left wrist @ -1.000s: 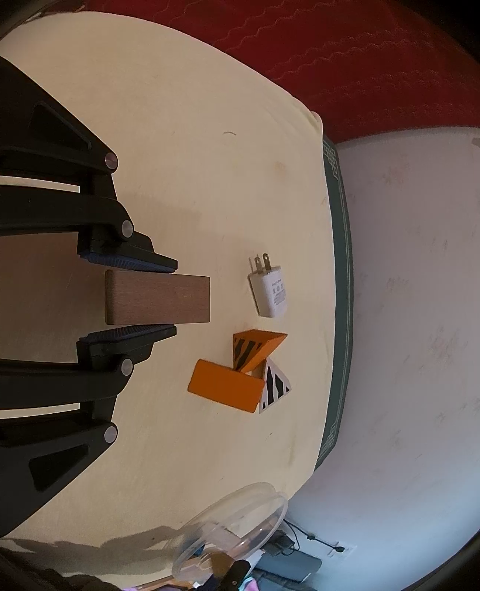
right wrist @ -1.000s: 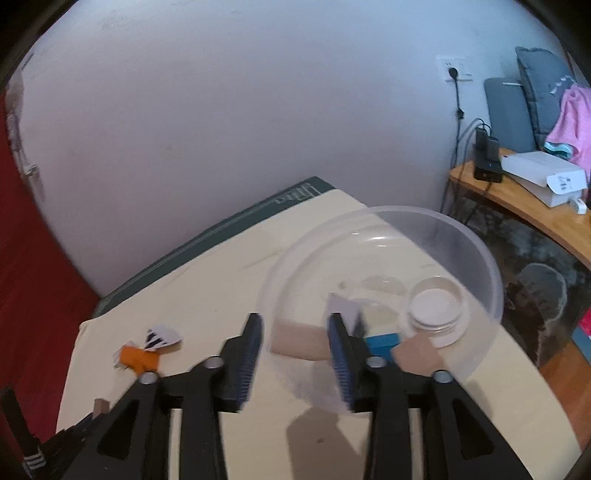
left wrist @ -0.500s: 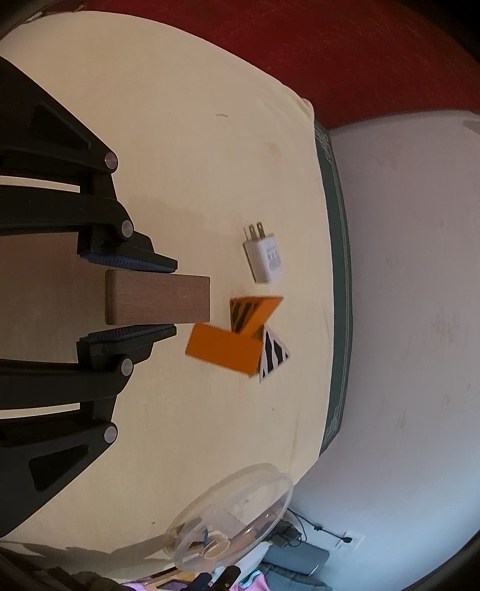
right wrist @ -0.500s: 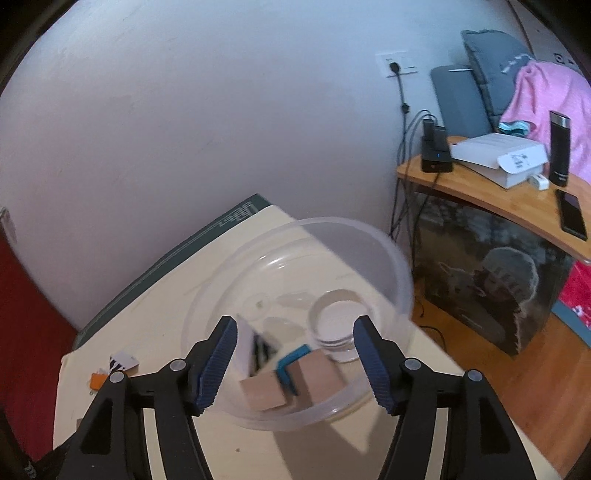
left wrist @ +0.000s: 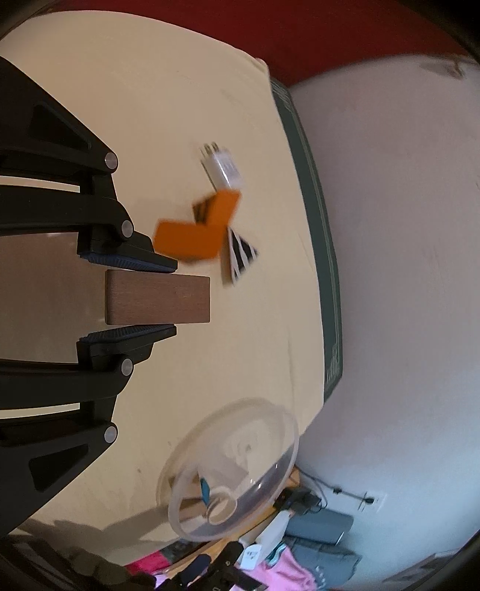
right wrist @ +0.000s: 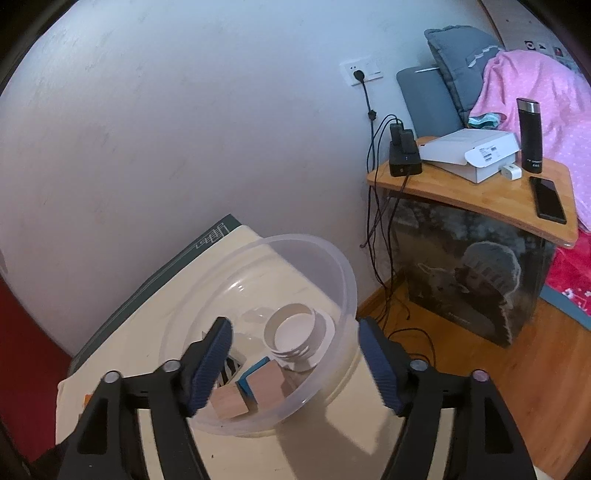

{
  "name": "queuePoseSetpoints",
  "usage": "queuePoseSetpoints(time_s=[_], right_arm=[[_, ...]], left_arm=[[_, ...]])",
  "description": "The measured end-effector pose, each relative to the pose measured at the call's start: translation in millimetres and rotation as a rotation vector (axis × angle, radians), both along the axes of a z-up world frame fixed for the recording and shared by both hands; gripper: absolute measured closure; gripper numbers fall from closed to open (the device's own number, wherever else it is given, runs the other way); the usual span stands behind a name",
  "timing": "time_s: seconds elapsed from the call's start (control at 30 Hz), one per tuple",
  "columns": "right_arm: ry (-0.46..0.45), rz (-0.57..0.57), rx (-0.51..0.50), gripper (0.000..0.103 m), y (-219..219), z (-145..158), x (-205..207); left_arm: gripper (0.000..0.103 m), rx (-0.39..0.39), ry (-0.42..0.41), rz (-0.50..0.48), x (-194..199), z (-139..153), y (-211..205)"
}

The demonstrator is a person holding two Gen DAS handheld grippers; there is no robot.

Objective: Organize rigid objects
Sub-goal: 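Carry the brown block into the clear bowl and open the left gripper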

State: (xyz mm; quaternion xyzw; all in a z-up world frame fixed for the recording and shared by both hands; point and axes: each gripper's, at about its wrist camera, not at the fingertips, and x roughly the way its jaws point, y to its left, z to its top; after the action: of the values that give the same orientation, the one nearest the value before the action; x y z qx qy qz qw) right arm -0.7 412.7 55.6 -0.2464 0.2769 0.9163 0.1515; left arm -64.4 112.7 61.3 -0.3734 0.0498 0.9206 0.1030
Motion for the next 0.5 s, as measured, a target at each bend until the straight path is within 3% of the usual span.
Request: queuePoseSetpoints(time_s=[0.5], right_arm=[[0.0, -0.022, -0.001, 0.021, 0, -1, 7]], left_arm=[[0.075, 0.006, 0.019, -0.146, -22, 14, 83]])
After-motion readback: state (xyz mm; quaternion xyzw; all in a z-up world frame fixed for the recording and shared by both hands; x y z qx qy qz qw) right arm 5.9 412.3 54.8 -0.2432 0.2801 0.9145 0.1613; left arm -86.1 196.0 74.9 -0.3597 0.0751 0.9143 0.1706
